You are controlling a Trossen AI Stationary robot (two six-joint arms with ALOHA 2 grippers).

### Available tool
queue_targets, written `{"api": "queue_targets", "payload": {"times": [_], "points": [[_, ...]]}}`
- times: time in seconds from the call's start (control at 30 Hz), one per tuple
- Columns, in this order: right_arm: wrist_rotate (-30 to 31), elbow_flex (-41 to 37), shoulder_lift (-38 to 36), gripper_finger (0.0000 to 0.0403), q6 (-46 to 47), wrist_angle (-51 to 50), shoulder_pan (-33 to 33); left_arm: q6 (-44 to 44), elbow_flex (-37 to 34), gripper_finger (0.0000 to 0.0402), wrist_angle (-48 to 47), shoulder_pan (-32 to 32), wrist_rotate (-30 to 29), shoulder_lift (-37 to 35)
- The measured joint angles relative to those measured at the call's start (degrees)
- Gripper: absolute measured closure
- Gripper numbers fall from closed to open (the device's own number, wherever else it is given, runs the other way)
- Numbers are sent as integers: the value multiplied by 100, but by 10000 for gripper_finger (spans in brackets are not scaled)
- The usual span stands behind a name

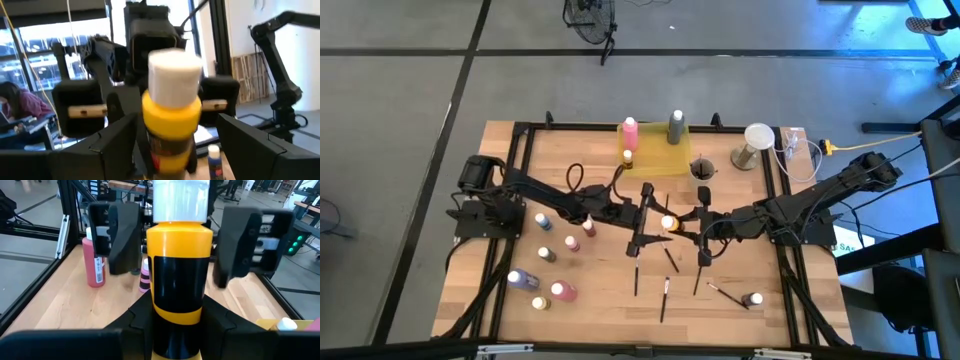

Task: Pick & Place Paint Supplies
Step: Put the small yellow paint bottle into the yellow bin

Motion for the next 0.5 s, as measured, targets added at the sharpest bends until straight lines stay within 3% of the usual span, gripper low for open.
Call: {"api": "queue_targets", "payload": {"times": [0.5], "points": [[-50,-4,9,300,48,-92,2,0,378,133,30,-15,14,388]]}}
